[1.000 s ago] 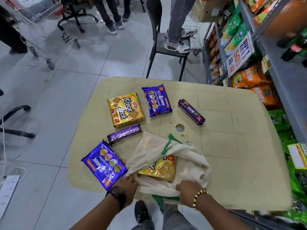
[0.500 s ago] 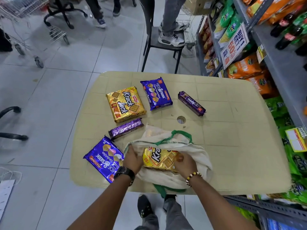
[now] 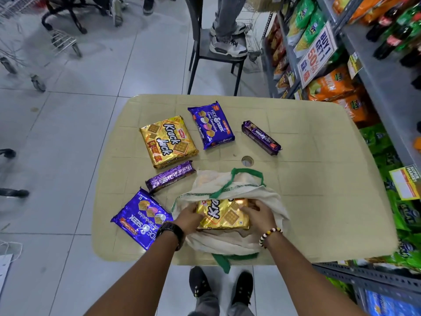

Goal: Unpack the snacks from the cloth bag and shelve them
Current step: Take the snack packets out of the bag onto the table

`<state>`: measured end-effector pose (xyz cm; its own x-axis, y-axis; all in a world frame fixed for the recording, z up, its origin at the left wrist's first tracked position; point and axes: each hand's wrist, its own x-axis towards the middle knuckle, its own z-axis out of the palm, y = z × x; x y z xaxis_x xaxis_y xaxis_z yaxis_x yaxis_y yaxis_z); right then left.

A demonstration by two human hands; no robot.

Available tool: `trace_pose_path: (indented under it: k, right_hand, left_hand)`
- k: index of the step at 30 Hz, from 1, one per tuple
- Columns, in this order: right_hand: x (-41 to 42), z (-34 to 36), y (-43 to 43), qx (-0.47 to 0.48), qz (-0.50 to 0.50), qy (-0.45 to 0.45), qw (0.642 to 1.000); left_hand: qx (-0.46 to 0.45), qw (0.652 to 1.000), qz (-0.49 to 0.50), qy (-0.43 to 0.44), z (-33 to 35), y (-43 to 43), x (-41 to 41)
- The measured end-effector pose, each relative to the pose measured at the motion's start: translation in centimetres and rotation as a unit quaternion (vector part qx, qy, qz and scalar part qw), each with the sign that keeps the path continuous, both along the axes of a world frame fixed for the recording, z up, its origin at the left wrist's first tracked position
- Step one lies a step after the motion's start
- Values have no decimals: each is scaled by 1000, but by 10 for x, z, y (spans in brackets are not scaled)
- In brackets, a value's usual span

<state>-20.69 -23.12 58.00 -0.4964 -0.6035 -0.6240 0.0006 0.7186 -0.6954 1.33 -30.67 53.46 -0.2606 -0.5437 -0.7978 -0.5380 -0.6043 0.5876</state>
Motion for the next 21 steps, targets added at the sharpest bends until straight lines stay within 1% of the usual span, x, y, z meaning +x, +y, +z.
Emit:
trace_pose_path:
  k: [1, 3, 6, 8, 10, 12, 13, 15, 16, 18, 19, 21]
  right_hand:
    - [-1, 5, -4, -15, -10, -14, 1000]
    - [2, 14, -13, -34, -3, -24, 999]
    - [10, 23, -23, -37, 41, 3, 998]
    - [10, 23, -25, -29, 44, -4, 999]
    - [7, 27, -25, -27, 34, -29, 999]
    - [3, 38, -22, -30, 1, -72, 997]
    - [0, 43, -20, -35, -16, -103, 994]
    - [-7, 59, -12, -50, -44, -165, 984]
    - [-10, 65, -5, -46, -53, -191, 979]
    - [-19, 70, 11, -26, -56, -239, 969]
    - [-22, 70, 19, -18, -56, -265, 963]
    - [-28, 70, 33, 9, -74, -308, 949]
  left_hand:
    - [19, 999, 37, 13, -23, 1, 4]
    - [26, 995, 93, 26, -45, 4, 8]
    - [-2, 992, 126, 26, -30, 13, 7]
    - [-27, 992, 123, 16, -5, 17, 5]
    - [-64, 991, 118, -14, 15, 18, 3]
    - [-99, 987, 117, -48, 42, 18, 0]
    - [-99, 985, 134, -45, 55, 19, -1]
    - [-58, 985, 163, -28, 72, 21, 1]
    - [-27, 987, 160, -20, 78, 23, 3]
    - [11, 994, 107, -5, 85, 28, 7]
    - [13, 996, 87, 2, 87, 31, 9]
    - [0, 997, 78, 22, 97, 33, 10]
